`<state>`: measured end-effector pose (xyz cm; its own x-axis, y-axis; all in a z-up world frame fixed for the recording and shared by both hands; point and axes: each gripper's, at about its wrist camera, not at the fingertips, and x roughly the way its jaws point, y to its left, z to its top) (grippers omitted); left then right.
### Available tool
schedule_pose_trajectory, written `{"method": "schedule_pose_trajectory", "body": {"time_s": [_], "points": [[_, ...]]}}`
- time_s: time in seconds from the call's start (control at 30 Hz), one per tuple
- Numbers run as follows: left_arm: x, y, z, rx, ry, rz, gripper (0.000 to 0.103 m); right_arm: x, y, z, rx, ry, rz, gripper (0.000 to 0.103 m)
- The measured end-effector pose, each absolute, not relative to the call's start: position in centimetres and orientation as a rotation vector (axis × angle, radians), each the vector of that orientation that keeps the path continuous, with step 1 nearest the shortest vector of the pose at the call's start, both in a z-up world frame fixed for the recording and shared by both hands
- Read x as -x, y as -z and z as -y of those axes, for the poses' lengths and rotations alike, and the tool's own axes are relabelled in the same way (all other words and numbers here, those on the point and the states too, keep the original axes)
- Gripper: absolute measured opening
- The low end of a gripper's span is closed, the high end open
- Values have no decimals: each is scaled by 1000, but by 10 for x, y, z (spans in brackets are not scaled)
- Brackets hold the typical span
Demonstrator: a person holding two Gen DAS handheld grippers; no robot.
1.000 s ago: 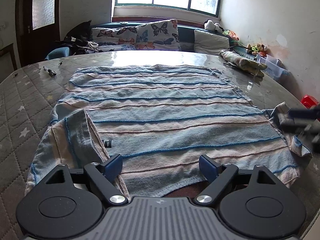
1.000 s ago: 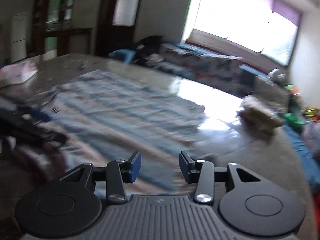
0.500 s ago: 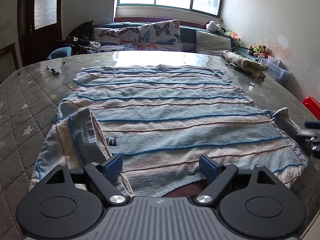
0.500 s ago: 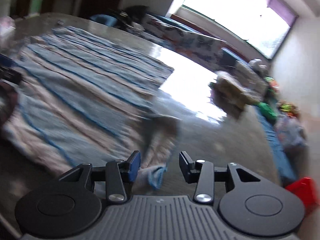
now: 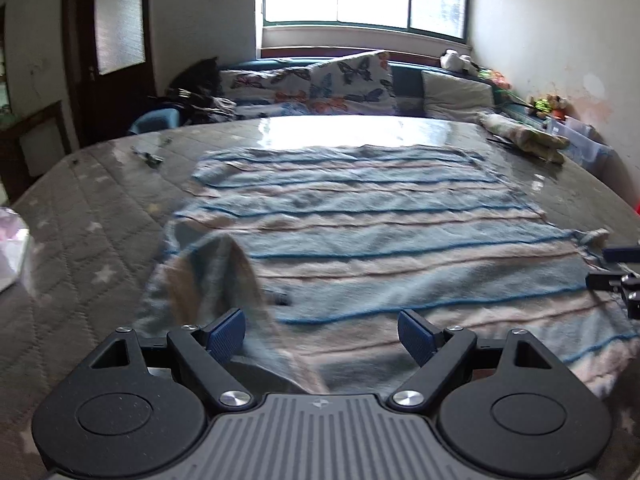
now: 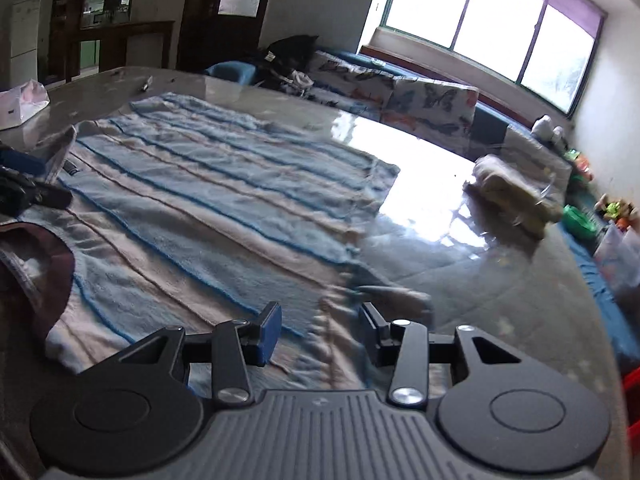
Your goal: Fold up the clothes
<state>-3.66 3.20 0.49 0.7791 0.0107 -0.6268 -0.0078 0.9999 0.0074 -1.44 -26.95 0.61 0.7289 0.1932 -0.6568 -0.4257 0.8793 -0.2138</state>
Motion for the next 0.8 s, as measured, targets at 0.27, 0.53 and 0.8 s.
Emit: {"method": "schedule_pose_trajectory", "body": {"time_s": [0.27, 0.53, 0.8], "points": [[34, -12, -65, -29, -165, -639, 86, 4, 3, 274, 274, -331, -665, 49], [42, -20, -83, -17, -213, -622, 86, 4, 5, 282, 228, -318, -652, 56], [36, -37, -37, 31, -14, -579, 86, 6, 7, 279, 251, -304, -633, 61]]}}
